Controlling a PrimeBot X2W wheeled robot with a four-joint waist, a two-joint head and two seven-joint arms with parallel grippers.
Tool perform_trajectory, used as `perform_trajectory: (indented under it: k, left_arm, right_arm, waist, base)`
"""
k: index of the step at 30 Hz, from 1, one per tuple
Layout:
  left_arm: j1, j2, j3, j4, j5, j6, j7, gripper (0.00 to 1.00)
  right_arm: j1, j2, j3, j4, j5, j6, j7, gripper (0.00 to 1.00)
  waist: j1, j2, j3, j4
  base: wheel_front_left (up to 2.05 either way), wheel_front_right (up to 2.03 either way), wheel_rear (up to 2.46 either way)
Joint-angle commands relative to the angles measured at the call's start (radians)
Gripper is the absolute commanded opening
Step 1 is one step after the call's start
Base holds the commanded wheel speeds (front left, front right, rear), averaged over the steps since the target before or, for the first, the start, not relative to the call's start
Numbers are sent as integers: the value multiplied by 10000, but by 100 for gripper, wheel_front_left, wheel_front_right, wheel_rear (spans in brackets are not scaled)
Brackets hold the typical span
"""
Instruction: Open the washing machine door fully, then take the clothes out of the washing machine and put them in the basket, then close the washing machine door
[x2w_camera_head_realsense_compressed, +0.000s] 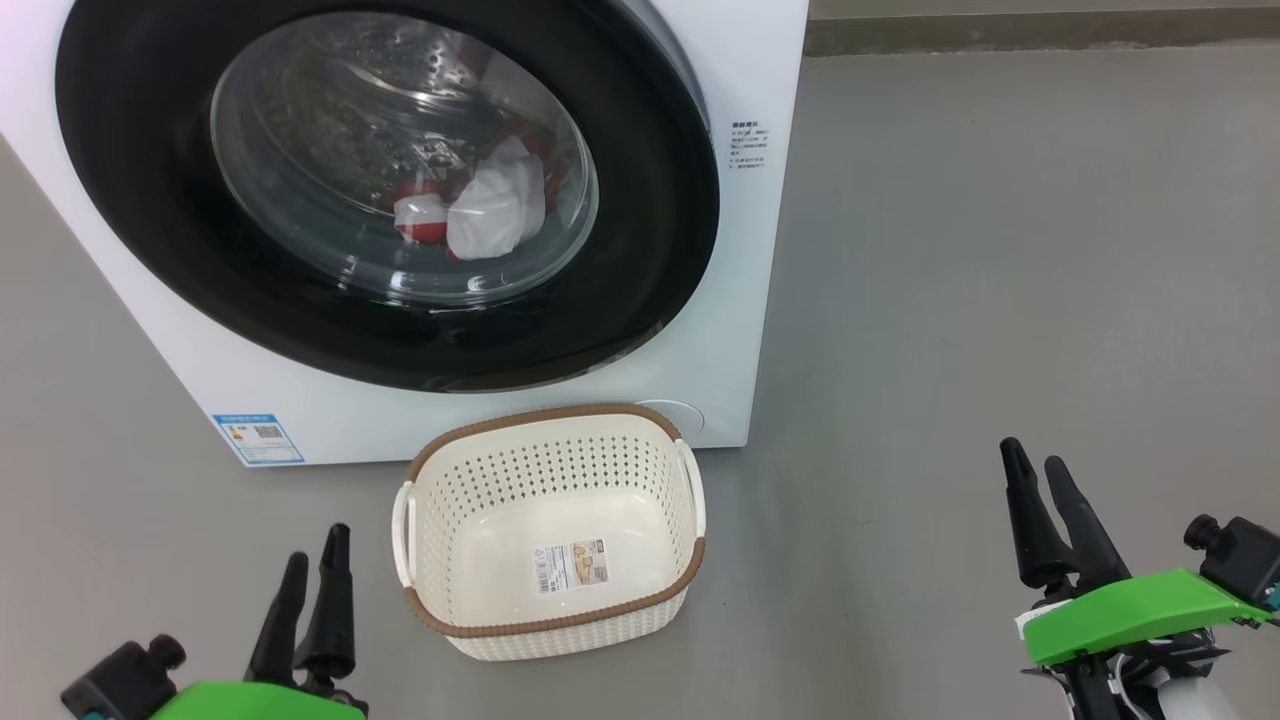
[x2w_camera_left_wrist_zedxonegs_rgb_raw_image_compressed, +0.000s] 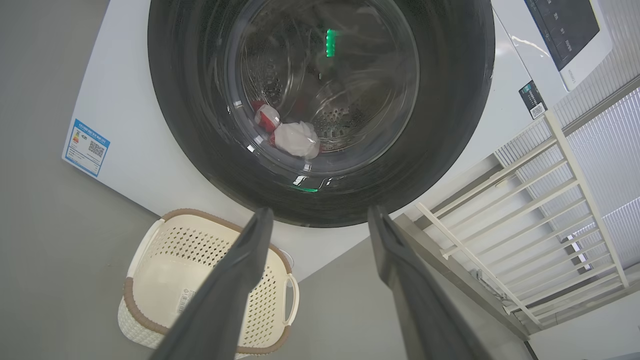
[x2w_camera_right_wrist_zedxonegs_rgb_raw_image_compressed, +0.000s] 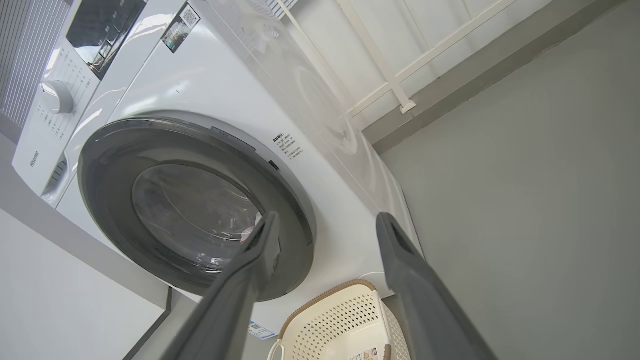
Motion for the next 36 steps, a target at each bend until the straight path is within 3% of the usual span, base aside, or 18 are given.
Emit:
perform_trajectory:
  k: [1,36]
  left_arm:
    - [-537,183,198,-342,310,-3,-145,100]
    - [-969,225,175,-344,4205,168,-1171,100]
  right_arm:
    - [-490,-159,212,-343,-297,-4,-121,100]
    - [-857,-307,649,-650,-4141,-6,-1139,100]
  waist:
    - [-1,0,2,0]
    - [-1,0,-113,-6]
  base:
    - [0,0,0]
    - [0,0,0]
